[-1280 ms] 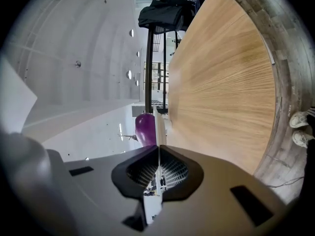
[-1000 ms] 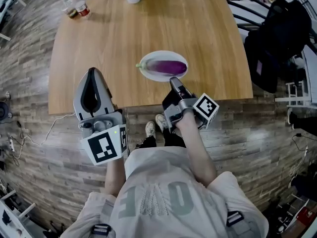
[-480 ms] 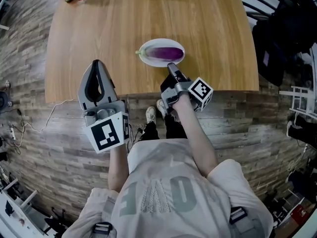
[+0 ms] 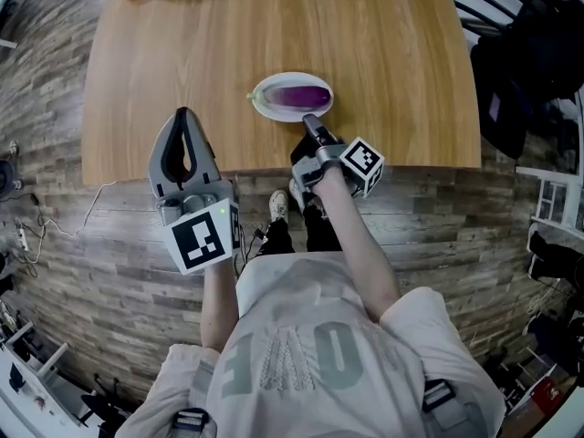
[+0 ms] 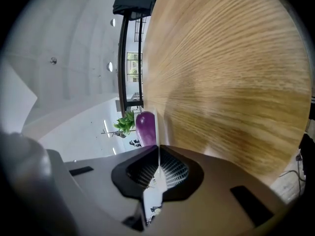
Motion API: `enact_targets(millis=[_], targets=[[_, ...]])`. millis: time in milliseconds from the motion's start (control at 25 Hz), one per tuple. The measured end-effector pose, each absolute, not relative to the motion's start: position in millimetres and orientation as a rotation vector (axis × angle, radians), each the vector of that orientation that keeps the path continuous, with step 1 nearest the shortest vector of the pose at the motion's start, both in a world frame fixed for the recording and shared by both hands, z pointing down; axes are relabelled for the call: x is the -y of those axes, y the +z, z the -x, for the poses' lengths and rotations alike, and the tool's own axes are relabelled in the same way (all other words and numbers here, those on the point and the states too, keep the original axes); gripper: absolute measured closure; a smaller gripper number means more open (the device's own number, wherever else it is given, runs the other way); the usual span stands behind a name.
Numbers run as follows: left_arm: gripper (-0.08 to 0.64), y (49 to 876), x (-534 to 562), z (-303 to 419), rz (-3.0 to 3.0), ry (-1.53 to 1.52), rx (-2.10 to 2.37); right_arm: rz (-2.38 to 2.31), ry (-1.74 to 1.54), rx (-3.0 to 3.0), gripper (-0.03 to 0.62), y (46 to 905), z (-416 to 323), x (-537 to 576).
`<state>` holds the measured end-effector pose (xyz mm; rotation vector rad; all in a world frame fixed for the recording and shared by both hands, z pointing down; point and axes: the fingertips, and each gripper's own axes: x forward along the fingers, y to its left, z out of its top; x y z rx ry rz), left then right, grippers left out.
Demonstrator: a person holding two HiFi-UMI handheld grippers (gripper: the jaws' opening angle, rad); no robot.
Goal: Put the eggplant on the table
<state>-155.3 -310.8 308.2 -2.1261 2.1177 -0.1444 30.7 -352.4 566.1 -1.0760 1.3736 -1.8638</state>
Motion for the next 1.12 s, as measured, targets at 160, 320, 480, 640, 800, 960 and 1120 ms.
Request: enact_targets(millis=[160,320,480,640,800,960,1120], targets=[[0.552,311,311,157,2.129,-0.149,-2.123,1.087,-1.891,-1.342,0.568,574,-28,350],[0.552,314,312,158,2.13,-0.157,-2.127,1.093,-1.91,-1.309,0.568,578,-26,350],[0.551,313,311,161,2.131,-0.16,-2.125,1.163,-1.915,-1.293,0.566,582,-26,347],[0.552,313,310,173,2.107,-0.162,-2.148,1.242,-1.924,-1.287,0.566,586,-25,346],[0.551,313,310,184,2.086,-0.165,-2.171,1.313,-1.937,-1.257,0.565,592,-29,342],[0.552,308,311,187,2.079,-0.161,-2.166,1.356,-1.924,-1.235,0.563,593,-34,338],[0.552,306,311,187,2.078,-0.162,-2.16,1.354,-1.916,-1.22,0.515,589,-33,336]])
